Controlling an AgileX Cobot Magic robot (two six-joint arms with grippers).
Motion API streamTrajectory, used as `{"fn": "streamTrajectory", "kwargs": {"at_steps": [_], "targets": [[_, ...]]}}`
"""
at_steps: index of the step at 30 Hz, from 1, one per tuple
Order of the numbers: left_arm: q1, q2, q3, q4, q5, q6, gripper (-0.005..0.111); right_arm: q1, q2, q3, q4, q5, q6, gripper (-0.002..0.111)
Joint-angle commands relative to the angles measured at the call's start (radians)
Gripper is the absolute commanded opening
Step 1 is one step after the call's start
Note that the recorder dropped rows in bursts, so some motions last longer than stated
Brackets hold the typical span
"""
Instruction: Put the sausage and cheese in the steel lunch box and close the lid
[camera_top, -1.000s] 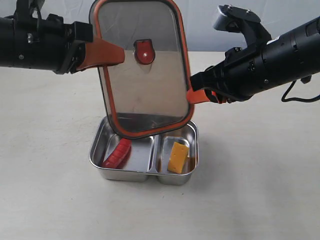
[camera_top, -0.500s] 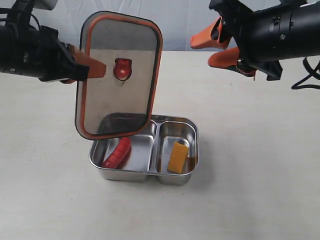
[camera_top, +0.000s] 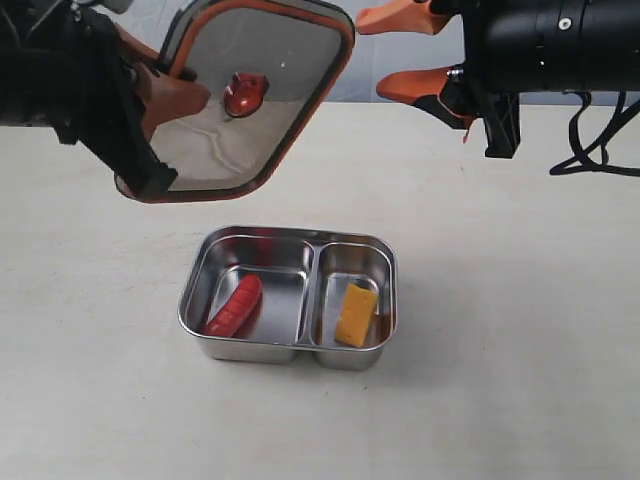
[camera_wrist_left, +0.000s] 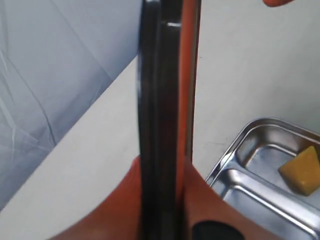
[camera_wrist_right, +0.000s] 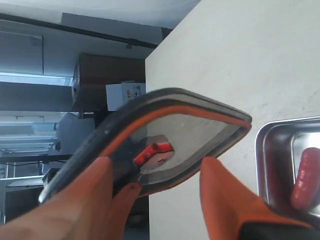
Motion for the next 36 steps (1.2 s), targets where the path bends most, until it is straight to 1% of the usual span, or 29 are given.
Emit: {"fn": "streamTrajectory", "kwargs": {"at_steps": [1,4,10,13,32,34,36], "targets": [[-0.066,-0.010,-0.003,0.171,-0.085,-0.074,0.000,-0.004,-0.005,-0.005,0.019,0.015,-0.004,0.052],[-0.086,-0.010,-0.003,0.292,-0.134,-0.135,0.000,-0.004,-0.005,-0.005,0.051,0.025,-0.004,0.052],[-0.089,-0.010,-0.003,0.352,-0.143,-0.141,0.000,-0.004,-0.005,-0.005,0.100,0.022,-0.009,0.052],[-0.100,-0.010,-0.003,0.362,-0.151,-0.141,0.000,-0.004,-0.005,-0.005,0.113,0.021,-0.010,0.052],[-0.264,-0.010,-0.003,0.413,-0.231,-0.137,0.000,-0.004,-0.005,-0.005,0.125,0.024,-0.031,0.051],[-0.275,-0.010,-0.003,0.414,-0.231,-0.137,0.000,-0.004,-0.005,-0.005,0.123,0.024,-0.031,0.046],[-0.274,-0.010,-0.003,0.415,-0.228,-0.137,0.000,-0.004,-0.005,-0.005,0.114,0.029,-0.031,0.032]]}}
